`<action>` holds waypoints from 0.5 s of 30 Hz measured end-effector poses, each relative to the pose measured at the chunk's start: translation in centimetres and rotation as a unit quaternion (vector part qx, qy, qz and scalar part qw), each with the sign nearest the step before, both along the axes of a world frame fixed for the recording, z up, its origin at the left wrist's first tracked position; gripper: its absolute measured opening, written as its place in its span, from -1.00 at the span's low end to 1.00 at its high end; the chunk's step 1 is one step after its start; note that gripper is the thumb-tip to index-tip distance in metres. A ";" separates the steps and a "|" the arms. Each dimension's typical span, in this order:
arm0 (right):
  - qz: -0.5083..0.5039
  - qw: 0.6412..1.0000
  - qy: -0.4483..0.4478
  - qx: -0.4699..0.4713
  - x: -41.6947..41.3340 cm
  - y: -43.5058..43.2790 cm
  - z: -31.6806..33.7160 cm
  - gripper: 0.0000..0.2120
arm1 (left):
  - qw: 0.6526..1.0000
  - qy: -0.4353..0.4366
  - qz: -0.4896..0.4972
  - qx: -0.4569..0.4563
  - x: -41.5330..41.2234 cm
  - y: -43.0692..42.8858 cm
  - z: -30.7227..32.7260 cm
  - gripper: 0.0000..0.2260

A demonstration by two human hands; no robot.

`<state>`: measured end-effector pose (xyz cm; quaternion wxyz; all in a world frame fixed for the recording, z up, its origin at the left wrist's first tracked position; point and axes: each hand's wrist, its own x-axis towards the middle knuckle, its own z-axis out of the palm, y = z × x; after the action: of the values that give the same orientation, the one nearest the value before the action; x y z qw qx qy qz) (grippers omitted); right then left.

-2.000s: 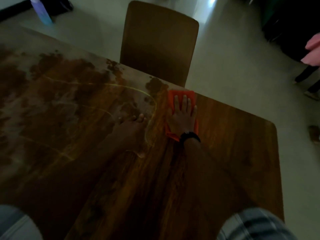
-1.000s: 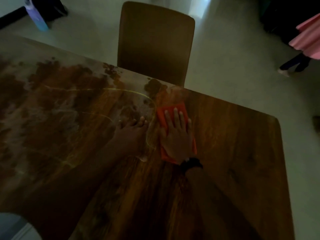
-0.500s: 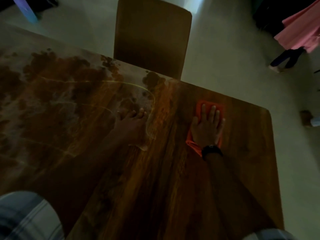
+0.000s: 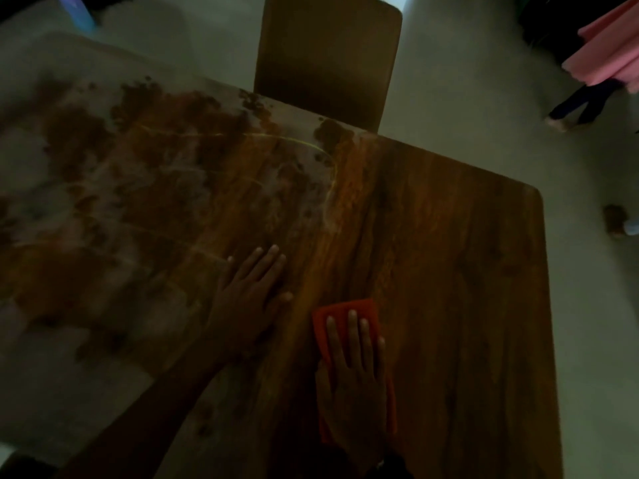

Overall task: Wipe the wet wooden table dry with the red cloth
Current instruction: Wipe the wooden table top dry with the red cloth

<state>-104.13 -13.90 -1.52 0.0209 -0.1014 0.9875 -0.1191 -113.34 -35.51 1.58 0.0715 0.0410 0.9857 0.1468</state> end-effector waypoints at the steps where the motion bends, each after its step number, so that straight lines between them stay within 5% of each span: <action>1: 0.007 1.000 0.000 -0.004 0.9 -0.3 0.1 -0.40 | 1.000 -0.002 -0.002 -0.004 1.1 -0.8 0.0 -0.29; 15: -0.003 0.999 -0.045 0.030 -11.8 -3.0 -0.5 -0.33 | 0.989 -0.123 -0.076 -0.027 7.8 -6.3 0.9 0.01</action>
<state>-115.92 -16.88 -2.00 0.0683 -0.0925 0.9889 -0.0939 -105.52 -41.82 2.45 0.2043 0.0957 0.9670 0.1182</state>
